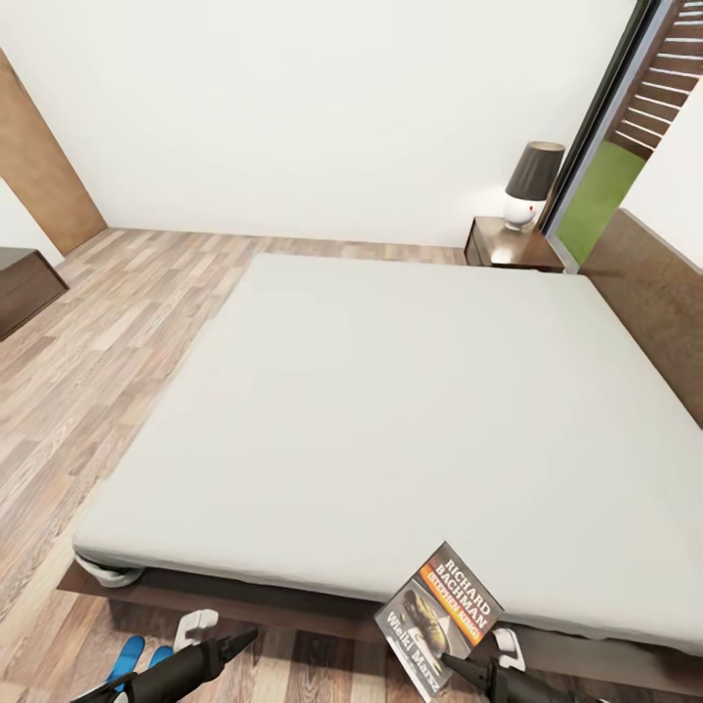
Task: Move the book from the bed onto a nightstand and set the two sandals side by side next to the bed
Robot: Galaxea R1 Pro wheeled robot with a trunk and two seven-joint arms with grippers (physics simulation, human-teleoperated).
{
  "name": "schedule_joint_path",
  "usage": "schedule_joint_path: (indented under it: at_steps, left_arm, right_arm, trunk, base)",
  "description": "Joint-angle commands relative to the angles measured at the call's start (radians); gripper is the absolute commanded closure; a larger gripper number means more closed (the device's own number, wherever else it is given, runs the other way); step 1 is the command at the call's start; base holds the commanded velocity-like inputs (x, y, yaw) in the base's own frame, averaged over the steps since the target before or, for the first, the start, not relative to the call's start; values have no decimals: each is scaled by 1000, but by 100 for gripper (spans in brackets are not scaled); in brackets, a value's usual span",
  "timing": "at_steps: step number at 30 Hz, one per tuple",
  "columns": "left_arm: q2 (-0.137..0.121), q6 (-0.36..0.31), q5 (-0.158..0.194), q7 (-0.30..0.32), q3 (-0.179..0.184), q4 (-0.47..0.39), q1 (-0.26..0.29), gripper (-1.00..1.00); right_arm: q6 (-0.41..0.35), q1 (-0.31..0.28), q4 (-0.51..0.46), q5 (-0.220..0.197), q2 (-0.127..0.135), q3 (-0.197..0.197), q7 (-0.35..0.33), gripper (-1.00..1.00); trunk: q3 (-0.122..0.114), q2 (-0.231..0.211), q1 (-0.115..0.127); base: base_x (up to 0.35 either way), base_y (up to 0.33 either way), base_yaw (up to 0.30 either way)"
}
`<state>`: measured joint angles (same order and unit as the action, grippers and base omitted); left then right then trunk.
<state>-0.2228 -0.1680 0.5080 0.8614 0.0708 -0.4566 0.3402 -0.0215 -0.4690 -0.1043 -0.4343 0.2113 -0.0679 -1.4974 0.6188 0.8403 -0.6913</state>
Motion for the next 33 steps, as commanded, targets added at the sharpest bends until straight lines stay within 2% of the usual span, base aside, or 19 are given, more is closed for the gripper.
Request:
schedule_joint_path:
  at_steps: [1, 4, 6, 10, 11, 13, 33]
  left_arm:
    - [-1, -8, 10, 1, 6, -1, 0, -100]
    - [6, -8, 10, 1, 6, -1, 0, -100]
    - [9, -8, 10, 1, 6, -1, 0, -100]
    - [11, -8, 10, 1, 6, -1, 0, -100]
    - [11, -8, 10, 1, 6, -1, 0, -100]
    - [11, -8, 10, 1, 6, -1, 0, -100]
    - [11, -8, 10, 1, 7, -1, 0, -100]
  right_arm:
    - [-3, 0, 2, -7, 1, -7, -3, 100]
    - [-5, 0, 4, -7, 16, -7, -13, 100]
    - [-5, 0, 6, -7, 23, -7, -73, 100]
    - [-4, 0, 9, -7, 37, -8, -73, 100]
    - [-4, 0, 10, -8, 52, -8, -73, 100]
    - [-4, 0, 10, -8, 59, -7, -73, 100]
    - [8, 0, 11, -9, 63, -7, -73, 100]
  trunk:
    - [-1, 1, 0]
    - [-6, 1, 0]
    - [-9, 1, 0]
    - [-16, 1, 0]
    - [-17, 1, 0]
    - [-21, 1, 0]
    - [-54, 1, 0]
  base:
    - [0, 0, 0]
    - [0, 0, 0]
    - [0, 0, 0]
    - [0, 0, 0]
    - [0, 0, 0]
    - [0, 0, 0]
    - [0, 0, 0]
